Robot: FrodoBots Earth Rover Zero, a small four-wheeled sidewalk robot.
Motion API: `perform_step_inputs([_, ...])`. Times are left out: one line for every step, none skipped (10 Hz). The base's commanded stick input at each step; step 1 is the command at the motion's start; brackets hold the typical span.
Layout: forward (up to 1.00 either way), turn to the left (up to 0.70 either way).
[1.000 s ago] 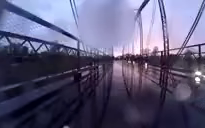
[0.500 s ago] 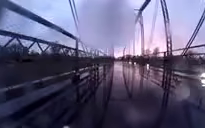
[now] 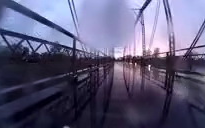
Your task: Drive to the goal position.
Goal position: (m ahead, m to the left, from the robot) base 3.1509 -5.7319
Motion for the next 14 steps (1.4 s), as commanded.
perform_step_inputs([0.7,0.0])
perform_step_inputs([0.7,0.0])
perform_step_inputs([0.7,0.0])
perform_step_inputs([0.7,-0.04])
perform_step_inputs([0.7,-0.14])
perform_step_inputs([0.7,-0.32])
perform_step_inputs([0.7,-0.33])
perform_step_inputs([0.7,-0.35])
perform_step_inputs([0.7,-0.35])
perform_step_inputs([0.7,-0.35])
perform_step_inputs([0.7,-0.35])
perform_step_inputs([0.7,-0.35])
perform_step_inputs([0.7,-0.35])
perform_step_inputs([0.7,-0.35])
